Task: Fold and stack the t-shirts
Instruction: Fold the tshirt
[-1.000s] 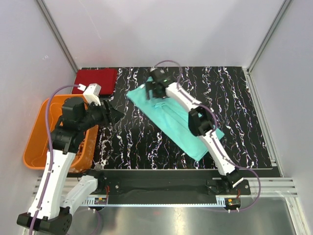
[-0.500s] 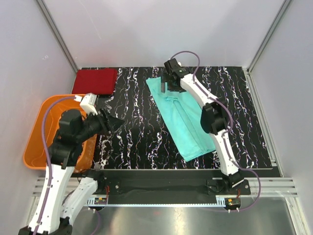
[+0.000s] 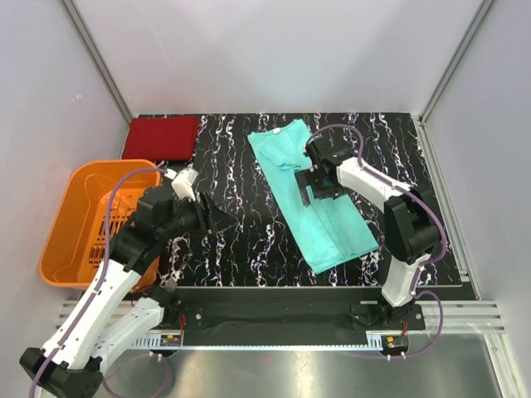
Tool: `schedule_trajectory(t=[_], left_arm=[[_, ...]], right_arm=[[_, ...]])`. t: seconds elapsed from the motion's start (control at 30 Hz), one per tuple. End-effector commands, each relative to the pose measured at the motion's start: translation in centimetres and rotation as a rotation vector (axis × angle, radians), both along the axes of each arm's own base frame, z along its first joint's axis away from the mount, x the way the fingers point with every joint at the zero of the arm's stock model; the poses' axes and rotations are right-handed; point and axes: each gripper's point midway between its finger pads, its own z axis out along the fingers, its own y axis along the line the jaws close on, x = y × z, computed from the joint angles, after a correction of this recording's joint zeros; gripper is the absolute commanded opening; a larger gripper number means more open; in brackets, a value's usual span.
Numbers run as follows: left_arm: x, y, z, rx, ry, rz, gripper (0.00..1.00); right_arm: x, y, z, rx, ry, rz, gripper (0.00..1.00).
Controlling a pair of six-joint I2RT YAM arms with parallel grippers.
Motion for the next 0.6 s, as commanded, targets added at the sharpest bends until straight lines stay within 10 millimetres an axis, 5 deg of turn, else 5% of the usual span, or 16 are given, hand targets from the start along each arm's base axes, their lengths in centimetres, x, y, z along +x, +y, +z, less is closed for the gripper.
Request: schedule_trajectory(t=[0.0, 0.2, 0.4, 0.5, 0.57], left_arm=[[0.8, -1.4, 0.9, -0.061, -0.04, 0.006, 0.56], [0.3, -2.8, 0.5, -0.061, -0.033, -0.032, 0.56], [0.3, -2.3, 0.0, -0.028, -0.034, -0.015, 0.56], [0.5, -2.3, -0.2, -0.022, -0.029, -0.009, 0.56], [0.5, -2.3, -0.2, -0.021, -0.031, -0.012, 0.56]], right_arm=[[0.9, 2.0, -1.0, 0.067, -0.02, 0.099, 1.0], [0.9, 1.5, -5.1, 0.021, 0.025, 0.053, 1.0], [-1.1, 0.8, -9.2, -0.054, 0.121, -0.221, 1.0], [-2.1, 2.9, -10.5, 0.007, 0.165, -0.377, 1.0], [-2.8, 6.5, -10.9, 0.121, 0.208, -0.435, 1.0]])
